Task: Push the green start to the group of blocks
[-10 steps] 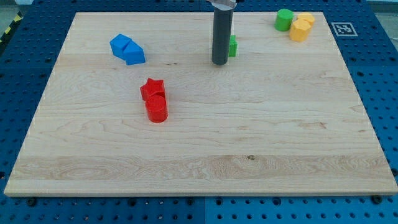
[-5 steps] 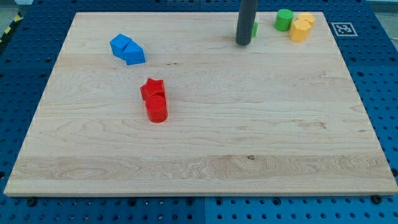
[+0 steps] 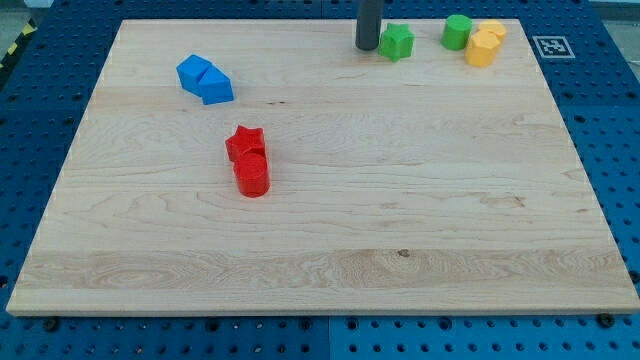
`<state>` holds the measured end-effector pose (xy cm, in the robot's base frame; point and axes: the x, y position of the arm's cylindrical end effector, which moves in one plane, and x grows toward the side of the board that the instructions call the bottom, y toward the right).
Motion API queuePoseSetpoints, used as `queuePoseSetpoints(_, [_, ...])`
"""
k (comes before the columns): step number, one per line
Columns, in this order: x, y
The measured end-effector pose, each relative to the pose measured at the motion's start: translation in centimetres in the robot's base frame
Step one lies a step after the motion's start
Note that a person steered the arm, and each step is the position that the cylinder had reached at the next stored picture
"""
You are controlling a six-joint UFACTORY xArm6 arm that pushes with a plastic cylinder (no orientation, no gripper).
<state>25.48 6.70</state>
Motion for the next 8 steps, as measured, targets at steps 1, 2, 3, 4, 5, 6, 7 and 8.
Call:
queuePoseSetpoints(1, [0.3,1.5])
queuePoseSetpoints(2, [0.3,3.0])
queuePoseSetpoints(3, [0.5,5.1])
queuePoseSetpoints(4, [0.5,7.5])
queuePoseSetpoints(5, [0.5,9.7])
queuePoseSetpoints(6, [0.6,10.5])
queuePoseSetpoints(7, [1.6,8.1])
queuePoseSetpoints(8, [1.7,2.6])
